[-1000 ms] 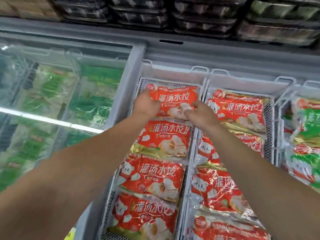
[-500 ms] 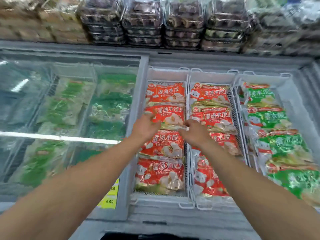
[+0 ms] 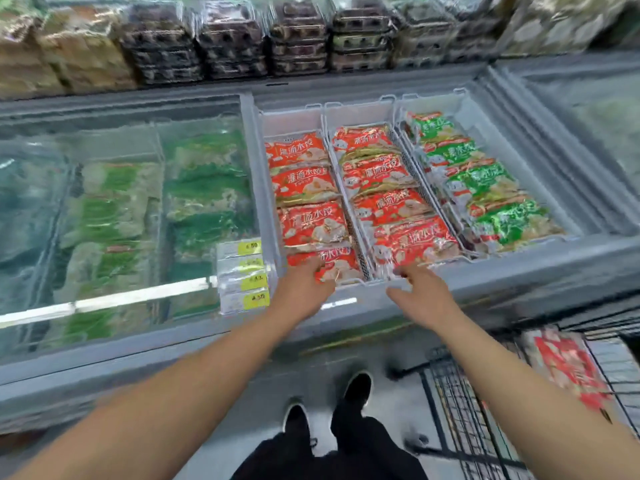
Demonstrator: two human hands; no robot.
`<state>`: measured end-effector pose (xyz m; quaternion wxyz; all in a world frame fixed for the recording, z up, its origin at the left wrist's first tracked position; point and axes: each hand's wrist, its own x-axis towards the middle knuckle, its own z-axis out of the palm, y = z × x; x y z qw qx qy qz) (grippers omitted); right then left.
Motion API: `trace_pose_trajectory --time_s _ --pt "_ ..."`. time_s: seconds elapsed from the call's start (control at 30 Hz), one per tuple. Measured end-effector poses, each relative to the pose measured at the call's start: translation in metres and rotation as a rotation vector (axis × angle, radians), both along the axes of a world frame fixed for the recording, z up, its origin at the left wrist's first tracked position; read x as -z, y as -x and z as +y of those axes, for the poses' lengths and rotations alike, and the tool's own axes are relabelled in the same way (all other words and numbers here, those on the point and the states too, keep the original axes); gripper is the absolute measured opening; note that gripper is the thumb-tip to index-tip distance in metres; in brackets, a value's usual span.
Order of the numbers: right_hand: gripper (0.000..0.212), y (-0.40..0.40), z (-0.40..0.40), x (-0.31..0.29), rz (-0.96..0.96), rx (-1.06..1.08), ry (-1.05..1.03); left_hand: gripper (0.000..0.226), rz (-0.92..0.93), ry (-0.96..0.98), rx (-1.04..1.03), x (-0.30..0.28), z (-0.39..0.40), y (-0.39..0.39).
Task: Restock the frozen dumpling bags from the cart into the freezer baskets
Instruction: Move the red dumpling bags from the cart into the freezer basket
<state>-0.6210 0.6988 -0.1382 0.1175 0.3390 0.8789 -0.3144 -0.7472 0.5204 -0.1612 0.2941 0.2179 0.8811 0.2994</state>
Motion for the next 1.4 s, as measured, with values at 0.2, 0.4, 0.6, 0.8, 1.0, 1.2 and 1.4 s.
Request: trace_pose_trajectory --time_s 0.2,0.4,0.6,0.8,1.0,1.2,1.4 --pt "0.047 -0.129 -0.018 -0.002 0.001 0.188 -0.001 0.054 -0.005 -0.027 0.19 -0.002 0.016 -0.092" --pt "0.048 -0.278 -0.016 -0.002 0.055 0.485 0.055 0.048 0.009 -0.044 0.358 0.0 0.047 -0.211" --pt "0.044 -0.45 -0.009 0.005 0.089 0.688 0.073 0.047 0.017 -0.059 0.389 0.007 0.079 -0.352" --pt "0.042 -0.575 0.011 -0.001 0.105 0.757 0.078 0.047 -0.005 -0.062 0.421 0.001 0.111 -0.47" --pt "0.041 -0.634 0.048 0.0 0.137 0.789 0.073 0.047 -0.022 -0.055 0.45 0.001 0.148 -0.536" --pt "0.042 -0.648 0.112 0.008 0.151 0.752 0.081 0.048 -0.102 -0.065 0.392 0.017 0.201 -0.557" --pt "0.041 -0.622 0.212 0.031 0.1 0.673 0.11 0.048 -0.172 -0.033 0.292 0.047 0.282 -0.546"
